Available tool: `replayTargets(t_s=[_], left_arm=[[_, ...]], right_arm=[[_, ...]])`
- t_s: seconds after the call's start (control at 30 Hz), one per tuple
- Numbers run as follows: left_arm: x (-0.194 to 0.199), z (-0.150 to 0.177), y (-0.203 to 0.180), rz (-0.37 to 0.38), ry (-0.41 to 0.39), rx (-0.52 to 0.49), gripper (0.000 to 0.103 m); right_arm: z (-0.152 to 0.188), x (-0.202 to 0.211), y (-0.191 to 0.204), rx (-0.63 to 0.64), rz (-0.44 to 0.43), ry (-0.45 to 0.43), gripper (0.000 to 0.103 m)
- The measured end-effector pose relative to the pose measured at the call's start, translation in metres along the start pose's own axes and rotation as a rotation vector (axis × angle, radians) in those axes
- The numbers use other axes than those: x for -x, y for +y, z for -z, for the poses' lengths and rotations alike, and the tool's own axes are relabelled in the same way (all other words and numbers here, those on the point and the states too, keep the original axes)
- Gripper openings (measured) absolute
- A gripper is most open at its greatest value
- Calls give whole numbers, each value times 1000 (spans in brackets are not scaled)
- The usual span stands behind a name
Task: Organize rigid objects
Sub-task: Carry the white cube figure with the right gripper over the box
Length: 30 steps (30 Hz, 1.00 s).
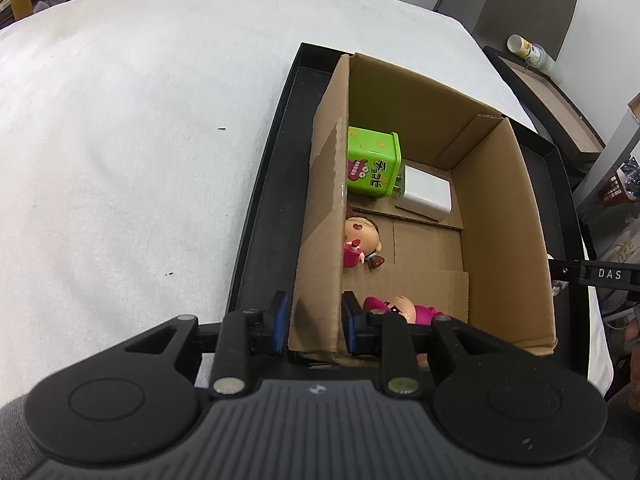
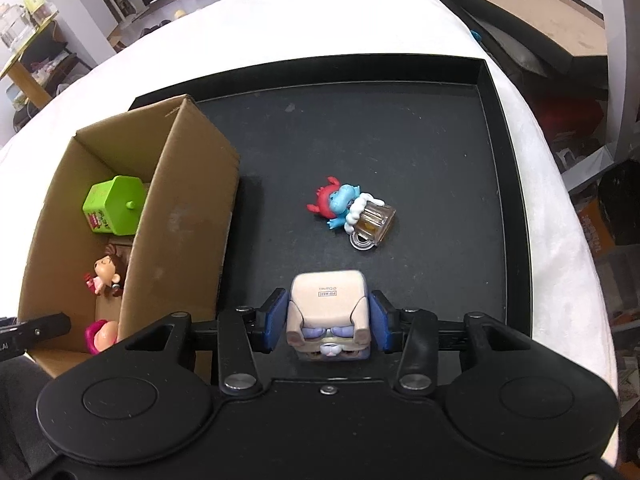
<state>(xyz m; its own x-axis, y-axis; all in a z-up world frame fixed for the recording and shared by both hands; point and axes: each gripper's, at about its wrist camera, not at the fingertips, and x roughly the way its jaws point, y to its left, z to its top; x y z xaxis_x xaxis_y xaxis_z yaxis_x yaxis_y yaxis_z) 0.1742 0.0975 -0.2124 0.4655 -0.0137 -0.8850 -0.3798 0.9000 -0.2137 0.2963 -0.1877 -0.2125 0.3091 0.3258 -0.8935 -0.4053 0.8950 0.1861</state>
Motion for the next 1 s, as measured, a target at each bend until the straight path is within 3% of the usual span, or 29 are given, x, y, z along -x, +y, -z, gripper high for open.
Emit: replayTargets(t_s=[1.0], left_arm=[[9, 4, 18, 125, -35, 41, 25]], right_arm=[[-37, 53, 72, 142, 36, -100, 43]])
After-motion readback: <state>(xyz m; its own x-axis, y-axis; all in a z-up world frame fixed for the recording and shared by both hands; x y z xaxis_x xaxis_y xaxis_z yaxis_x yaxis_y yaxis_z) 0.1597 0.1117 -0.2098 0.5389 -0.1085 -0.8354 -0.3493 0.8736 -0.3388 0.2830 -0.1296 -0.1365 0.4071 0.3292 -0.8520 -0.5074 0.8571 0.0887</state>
